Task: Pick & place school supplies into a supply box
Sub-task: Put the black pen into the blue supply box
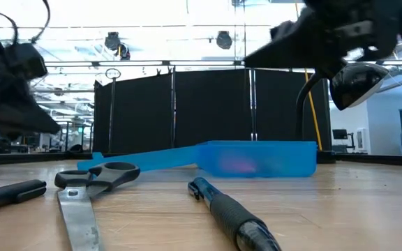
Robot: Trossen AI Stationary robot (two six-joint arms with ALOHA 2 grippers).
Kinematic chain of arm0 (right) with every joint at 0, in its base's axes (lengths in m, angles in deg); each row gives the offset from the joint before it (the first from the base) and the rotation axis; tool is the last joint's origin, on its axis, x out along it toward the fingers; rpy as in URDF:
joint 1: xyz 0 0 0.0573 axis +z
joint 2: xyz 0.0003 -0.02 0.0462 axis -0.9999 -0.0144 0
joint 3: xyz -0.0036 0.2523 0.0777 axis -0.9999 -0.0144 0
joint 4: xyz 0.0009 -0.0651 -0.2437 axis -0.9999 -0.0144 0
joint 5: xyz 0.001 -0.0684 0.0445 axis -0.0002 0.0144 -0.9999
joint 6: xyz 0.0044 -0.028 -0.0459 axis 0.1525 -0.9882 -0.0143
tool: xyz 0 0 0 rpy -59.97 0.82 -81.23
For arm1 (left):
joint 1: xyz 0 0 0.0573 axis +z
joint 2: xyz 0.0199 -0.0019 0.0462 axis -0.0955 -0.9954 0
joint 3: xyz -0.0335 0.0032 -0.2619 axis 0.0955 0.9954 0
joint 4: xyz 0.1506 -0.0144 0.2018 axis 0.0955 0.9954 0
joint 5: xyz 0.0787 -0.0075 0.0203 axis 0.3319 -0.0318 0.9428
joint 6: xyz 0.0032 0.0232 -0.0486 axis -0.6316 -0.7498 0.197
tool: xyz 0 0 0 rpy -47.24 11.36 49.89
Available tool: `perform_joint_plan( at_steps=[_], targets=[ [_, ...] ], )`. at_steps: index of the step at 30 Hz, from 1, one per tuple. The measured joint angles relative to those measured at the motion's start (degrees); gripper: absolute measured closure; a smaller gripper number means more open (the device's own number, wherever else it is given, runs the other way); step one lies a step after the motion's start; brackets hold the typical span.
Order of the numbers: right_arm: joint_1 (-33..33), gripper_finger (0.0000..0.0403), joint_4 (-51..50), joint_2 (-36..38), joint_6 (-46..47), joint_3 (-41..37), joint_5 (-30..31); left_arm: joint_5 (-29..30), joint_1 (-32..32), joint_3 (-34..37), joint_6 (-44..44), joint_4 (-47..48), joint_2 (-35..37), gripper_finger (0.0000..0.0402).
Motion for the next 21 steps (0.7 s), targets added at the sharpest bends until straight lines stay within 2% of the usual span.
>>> perform_joint_plan(
  at_steps=[2, 5, 8, 11, 16, 21],
  targets=[
    [1.21, 0.0402, 2.29, 1.37, -0.30, -3.50, 0.26, 4.27, -2.83, -1.37, 1.69, -3.12, -2.89, 0.0365],
    [2.61, 0.0402, 6.87, 3.00, 1.01, -8.13, 0.33, 9.10, -5.53, -5.42, 4.54, -1.75, -6.67, 0.0375],
    [4.13, 0.0403, 11.66, 5.25, 1.82, -12.85, 1.62, 9.39, -6.22, -11.80, 7.94, 2.47, -11.40, 0.0396],
    [5.38, 0.0403, 16.10, 7.62, 1.18, -17.87, 1.72, 7.74, -6.80, -20.48, 12.38, 9.28, -16.87, 0.0395],
    [6.04, 0.0403, 24.04, 11.70, 0.04, -24.88, 1.70, 4.70, -8.60, -39.92, 22.73, 28.88, -28.58, 0.0398],
    [6.04, 0.0403, 27.71, 17.26, -3.07, -30.83, 1.42, 3.56, -10.90, -64.04, 38.56, 55.38, -39.69, 0.0399]
  ],
)
